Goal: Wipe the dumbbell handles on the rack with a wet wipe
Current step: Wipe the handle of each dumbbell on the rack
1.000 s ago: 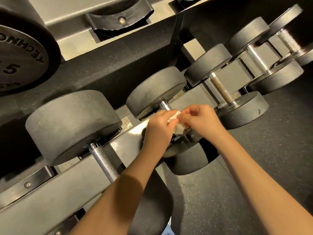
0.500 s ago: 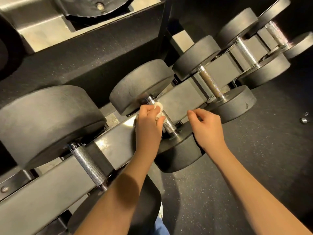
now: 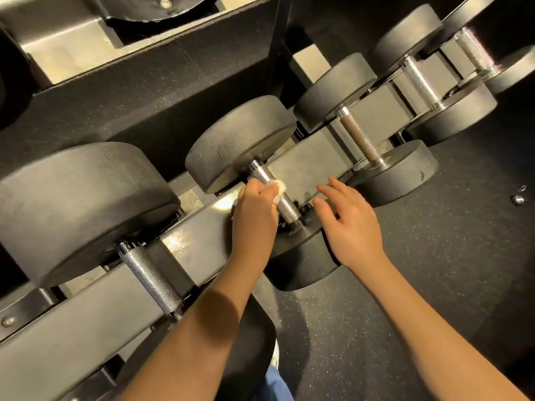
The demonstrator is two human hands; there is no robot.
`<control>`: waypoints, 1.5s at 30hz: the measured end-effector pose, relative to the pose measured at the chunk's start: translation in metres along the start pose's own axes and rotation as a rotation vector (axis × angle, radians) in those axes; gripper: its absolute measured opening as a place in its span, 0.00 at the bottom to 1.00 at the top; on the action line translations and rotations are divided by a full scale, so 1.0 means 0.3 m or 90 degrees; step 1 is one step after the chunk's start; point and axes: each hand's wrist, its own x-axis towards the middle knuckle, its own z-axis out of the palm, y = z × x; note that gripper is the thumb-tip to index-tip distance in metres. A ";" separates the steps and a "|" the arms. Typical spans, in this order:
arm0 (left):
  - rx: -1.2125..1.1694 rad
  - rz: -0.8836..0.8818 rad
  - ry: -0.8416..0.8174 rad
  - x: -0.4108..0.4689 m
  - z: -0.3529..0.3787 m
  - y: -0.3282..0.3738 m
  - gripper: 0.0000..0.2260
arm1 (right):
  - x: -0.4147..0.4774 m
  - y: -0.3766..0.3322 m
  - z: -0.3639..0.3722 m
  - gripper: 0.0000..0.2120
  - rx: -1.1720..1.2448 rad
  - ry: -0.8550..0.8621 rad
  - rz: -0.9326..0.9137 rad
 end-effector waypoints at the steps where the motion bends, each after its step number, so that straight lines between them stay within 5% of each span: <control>1: 0.016 0.024 -0.016 0.007 -0.007 -0.003 0.08 | 0.000 -0.003 -0.002 0.31 0.006 0.000 0.003; 7: 0.036 -0.003 0.121 0.032 -0.030 0.008 0.06 | -0.002 -0.006 -0.005 0.27 0.027 0.002 0.012; 15: 0.001 -0.085 -0.107 -0.052 -0.002 0.002 0.06 | -0.001 0.002 0.003 0.26 0.023 0.020 0.014; 27: -0.159 -0.230 0.121 -0.003 -0.011 0.043 0.05 | -0.003 0.004 0.003 0.23 0.061 0.040 0.004; 38: -0.052 -0.045 -0.121 -0.030 -0.037 0.021 0.15 | -0.002 0.008 0.006 0.15 0.049 0.051 -0.006; 45: -0.014 0.026 0.111 0.070 -0.022 0.006 0.06 | 0.001 0.008 0.006 0.22 0.045 0.043 -0.007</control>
